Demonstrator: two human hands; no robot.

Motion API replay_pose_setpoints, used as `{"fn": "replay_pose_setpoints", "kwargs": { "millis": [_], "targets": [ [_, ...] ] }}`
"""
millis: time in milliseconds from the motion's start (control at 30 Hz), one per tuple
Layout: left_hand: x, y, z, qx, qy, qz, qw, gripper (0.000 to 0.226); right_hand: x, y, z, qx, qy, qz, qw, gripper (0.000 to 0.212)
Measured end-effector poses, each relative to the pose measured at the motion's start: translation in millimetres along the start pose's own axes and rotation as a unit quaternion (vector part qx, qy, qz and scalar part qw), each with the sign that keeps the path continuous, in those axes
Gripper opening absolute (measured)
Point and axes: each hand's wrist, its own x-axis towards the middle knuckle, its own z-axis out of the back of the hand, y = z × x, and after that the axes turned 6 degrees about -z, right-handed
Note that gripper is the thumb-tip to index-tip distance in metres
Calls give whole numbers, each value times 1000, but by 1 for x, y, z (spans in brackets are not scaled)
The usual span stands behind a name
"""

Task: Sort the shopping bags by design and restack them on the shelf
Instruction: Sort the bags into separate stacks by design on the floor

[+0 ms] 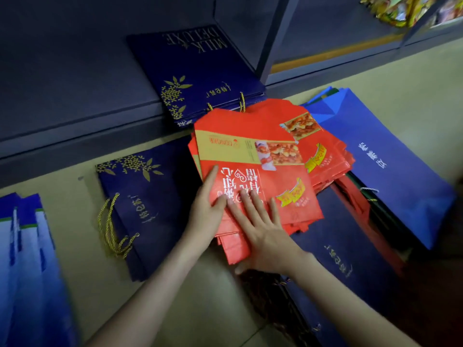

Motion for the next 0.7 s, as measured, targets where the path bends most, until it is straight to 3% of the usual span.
{"fn": "replay_pose_setpoints", "kwargs": {
  "millis": [67,167,233,333,400,467,533,600,633,700],
  "targets": [
    [5,-10,-2,-10,16,-19,1000,62,-3,-5,-7,5,-140,-6,990,114],
    [16,-30,-9,-19,55,-80,995,63,-2,-20,-1,-18,-335,27,942,73],
    [25,-41,-19,-5,64,-132,989,61,-1,-36,10,-37,-389,48,919,58],
    [40,-45,-39,16,60,-188,980,59,1,-64,24,-54,-394,45,917,49],
    [54,-32,-57,59,60,-162,983,62,5,-87,21,-54,-349,31,935,46],
    [68,-11,-71,137,108,-66,982,76,13,-113,11,-52,-239,1,970,52],
    [78,18,-79,272,207,37,939,89,22,-133,4,-64,-74,-41,994,65],
    [83,40,-79,391,284,70,873,85,32,-148,-3,-88,72,-78,990,76],
    [84,45,-77,417,302,69,854,82,38,-150,-2,-87,128,-98,983,83],
    [88,50,-70,434,306,57,845,76,50,-147,0,-81,160,-125,976,88]
  ]
}}
